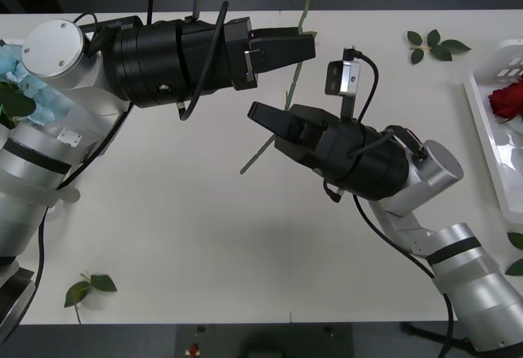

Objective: Put the red flowers into the right box and the blue flowers into the left box

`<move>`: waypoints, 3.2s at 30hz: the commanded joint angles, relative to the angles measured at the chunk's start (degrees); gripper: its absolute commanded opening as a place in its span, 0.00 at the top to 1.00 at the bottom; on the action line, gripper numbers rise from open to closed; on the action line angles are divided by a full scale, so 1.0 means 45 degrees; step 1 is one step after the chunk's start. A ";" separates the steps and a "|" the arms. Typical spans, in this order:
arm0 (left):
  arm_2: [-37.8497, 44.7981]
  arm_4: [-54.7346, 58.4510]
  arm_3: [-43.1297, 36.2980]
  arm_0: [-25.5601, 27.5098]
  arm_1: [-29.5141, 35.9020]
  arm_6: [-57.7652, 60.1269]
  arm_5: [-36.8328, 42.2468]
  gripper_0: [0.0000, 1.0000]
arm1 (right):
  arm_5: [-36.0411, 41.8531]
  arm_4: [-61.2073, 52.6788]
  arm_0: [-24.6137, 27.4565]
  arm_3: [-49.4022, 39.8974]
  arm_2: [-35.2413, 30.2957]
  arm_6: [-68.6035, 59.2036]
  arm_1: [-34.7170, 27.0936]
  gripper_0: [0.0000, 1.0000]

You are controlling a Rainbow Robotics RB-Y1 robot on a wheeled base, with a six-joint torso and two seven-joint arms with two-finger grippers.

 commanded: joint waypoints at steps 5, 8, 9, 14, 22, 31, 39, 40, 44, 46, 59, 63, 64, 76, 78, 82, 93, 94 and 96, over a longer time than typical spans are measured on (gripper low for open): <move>0.0135 0.0106 -0.0291 0.0060 -0.0079 -0.0322 0.0015 0.00 | -0.0324 0.1248 -0.0323 -0.0458 -0.0656 -0.0642 -0.1074 1.00; 0.0311 0.0048 -0.0369 0.0041 -0.0001 -0.0342 0.0015 0.00 | -0.0402 0.2615 -0.0499 -0.0439 -0.1027 -0.1872 -0.1796 1.00; 0.0330 0.0028 -0.0369 0.0041 0.0038 -0.0342 0.0015 0.00 | -0.0480 0.2850 -0.0538 -0.0458 -0.1066 -0.2126 -0.1953 1.00; 0.0350 0.0028 -0.0389 0.0041 0.0663 -0.0478 0.0171 0.00 | -0.0714 0.5428 -0.0694 -0.0439 -0.1672 -0.4372 -0.3125 1.00; 0.0428 -0.0109 -0.0350 0.0099 0.2519 -0.0908 0.1187 0.00 | 0.1454 1.0291 -0.1358 -0.0439 -0.3918 -0.8357 -0.4882 1.00; 0.0428 -0.0109 0.0471 0.0041 0.4120 -0.3017 0.2417 0.00 | 0.4481 1.5252 -0.2530 -0.0419 -0.5793 -1.0935 -0.7207 1.00; 0.0408 0.0380 0.1916 -0.0526 0.5077 -0.4736 0.4214 0.00 | 0.4325 1.7420 -0.2159 -0.0419 -0.5636 -1.0974 -0.9746 1.00; 0.0408 0.0399 0.2053 -0.0604 0.5117 -0.4834 0.4371 0.00 | 0.4305 1.7537 -0.2101 -0.0439 -0.5636 -1.0974 -0.9863 1.00; 0.0408 0.0438 0.3088 -0.1131 0.5390 -0.5157 0.5601 0.00 | 0.3797 1.8377 -0.1241 -0.0439 -0.5636 -1.0915 -1.0918 1.00; 0.0389 0.0438 0.3479 -0.1346 0.5507 -0.5157 0.6031 0.00 | 0.3407 1.8670 -0.0812 -0.0419 -0.5636 -1.0837 -1.1230 1.00; -0.1799 0.1532 0.5686 -0.3299 0.6660 -0.5157 0.6363 0.00 | 0.0184 2.1229 0.1181 0.0343 -0.5422 -1.0720 -1.1523 1.00; -0.2131 0.1493 0.5959 -0.3709 0.7089 -0.5157 0.6363 0.00 | -0.0773 2.1639 0.1142 0.0968 -0.5031 -1.0701 -1.1523 1.00; -0.2209 0.1493 0.5959 -0.3768 0.7226 -0.5157 0.6363 0.00 | -0.1125 2.1795 0.1083 0.1163 -0.4797 -1.0701 -1.1523 1.00; -0.2209 0.0380 0.5920 -0.3768 0.7421 -0.5157 0.6421 0.00 | -0.2980 2.2498 0.0067 0.3194 -0.3175 -1.0662 -1.1132 1.00; -0.2209 0.0321 0.5920 -0.3768 0.7421 -0.5157 0.6421 0.00 | -0.3117 2.2537 -0.0167 0.3468 -0.2824 -1.0681 -1.1132 1.00; -0.2209 0.0458 0.5803 -0.3768 0.7402 -0.5157 0.6421 0.00 | -0.3566 2.2615 -0.0401 0.3956 -0.2726 -1.0603 -1.1132 0.57; -0.2209 0.0868 0.5686 -0.3768 0.7187 -0.5157 0.6363 0.00 | -0.3605 2.2401 -0.0421 0.4229 -0.2707 -1.0212 -1.1132 0.00; -0.2209 0.0868 0.5686 -0.3768 0.7187 -0.5157 0.6363 0.00 | -0.3605 2.2205 -0.0421 0.4229 -0.2726 -1.0134 -1.1113 0.00; -0.2209 0.0868 0.5686 -0.3768 0.7187 -0.5157 0.6363 0.00 | -0.3605 2.1815 -0.0421 0.4229 -0.2726 -0.9704 -1.1132 0.00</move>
